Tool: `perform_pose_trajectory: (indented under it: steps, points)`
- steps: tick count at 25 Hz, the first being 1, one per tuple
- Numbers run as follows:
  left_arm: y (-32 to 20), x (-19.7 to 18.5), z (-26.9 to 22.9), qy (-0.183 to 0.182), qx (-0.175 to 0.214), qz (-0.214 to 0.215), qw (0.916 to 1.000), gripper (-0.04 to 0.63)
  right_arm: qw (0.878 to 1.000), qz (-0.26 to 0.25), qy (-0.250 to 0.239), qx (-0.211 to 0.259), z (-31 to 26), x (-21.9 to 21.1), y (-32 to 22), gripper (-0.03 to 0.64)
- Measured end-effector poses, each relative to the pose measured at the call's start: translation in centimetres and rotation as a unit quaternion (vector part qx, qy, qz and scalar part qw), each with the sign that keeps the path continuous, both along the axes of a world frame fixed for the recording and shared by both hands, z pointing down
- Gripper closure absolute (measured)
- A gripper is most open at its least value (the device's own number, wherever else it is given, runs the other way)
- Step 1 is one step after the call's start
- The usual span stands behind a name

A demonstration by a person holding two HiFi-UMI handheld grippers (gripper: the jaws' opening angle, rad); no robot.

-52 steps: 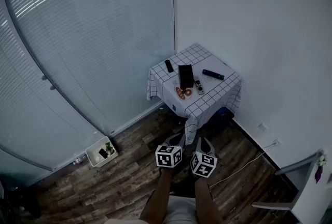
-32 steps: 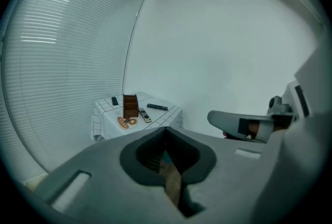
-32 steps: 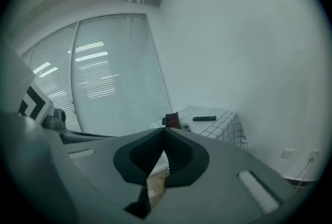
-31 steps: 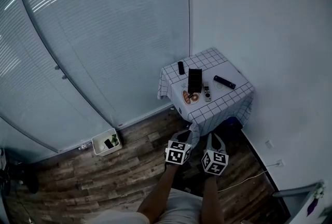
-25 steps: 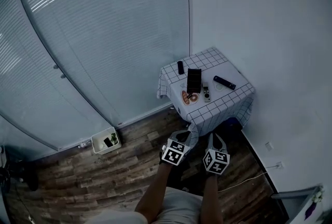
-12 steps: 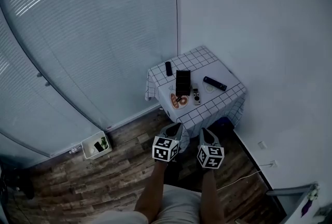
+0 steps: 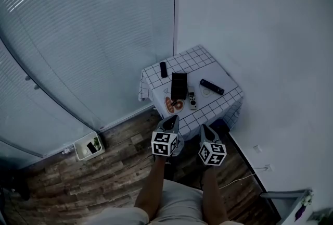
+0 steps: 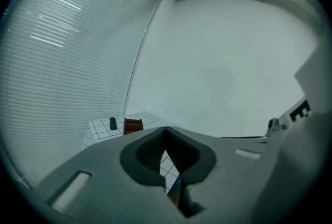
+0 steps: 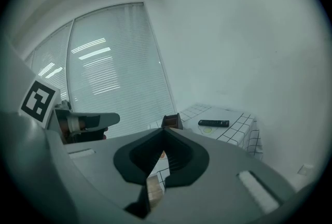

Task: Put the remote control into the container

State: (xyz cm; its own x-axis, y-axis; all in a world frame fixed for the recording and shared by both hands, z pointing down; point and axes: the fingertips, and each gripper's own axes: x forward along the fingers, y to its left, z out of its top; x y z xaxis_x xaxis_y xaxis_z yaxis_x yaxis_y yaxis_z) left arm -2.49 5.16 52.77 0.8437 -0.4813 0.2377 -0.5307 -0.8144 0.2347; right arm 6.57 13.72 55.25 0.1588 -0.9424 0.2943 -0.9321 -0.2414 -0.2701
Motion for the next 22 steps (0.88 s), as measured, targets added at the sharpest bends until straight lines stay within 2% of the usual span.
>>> perform_pose_trajectory:
  steps: [4, 7, 11, 15, 19, 22]
  points:
    - [-2.4, 1.3, -0.1, 0.01, -0.019, 0.017, 0.9996, 0.597, 0.999, -0.01, 0.008, -0.033, 1.3, 0.6, -2.4, 0.615]
    - [-4.5, 2.1, 1.0, -0.014, -0.04, 0.022, 0.9989, 0.597, 0.999, -0.009, 0.007, -0.05, 2.0, 1.3, -4.1, 0.615]
    - [-7.1, 3.7, 2.2, -0.042, -0.062, 0.049, 0.996, 0.596, 0.998, 0.007, 0.004, -0.062, 2.3, 3.1, -6.5, 0.615]
    - [-9.9, 5.3, 2.1, -0.061, -0.038, 0.057, 0.9958, 0.595, 0.998, 0.029, -0.004, -0.06, 2.3, 4.8, -8.3, 0.615]
    - [-12.5, 5.9, 1.7, -0.053, -0.016, 0.063, 0.9965, 0.595, 0.997, 0.053, -0.005, -0.055, 2.2, 5.8, -10.2, 0.615]
    - [-13.8, 6.0, 1.7, -0.049, -0.014, 0.076, 0.9958, 0.595, 0.995, 0.082, -0.011, -0.059, 2.9, 6.6, -10.8, 0.615]
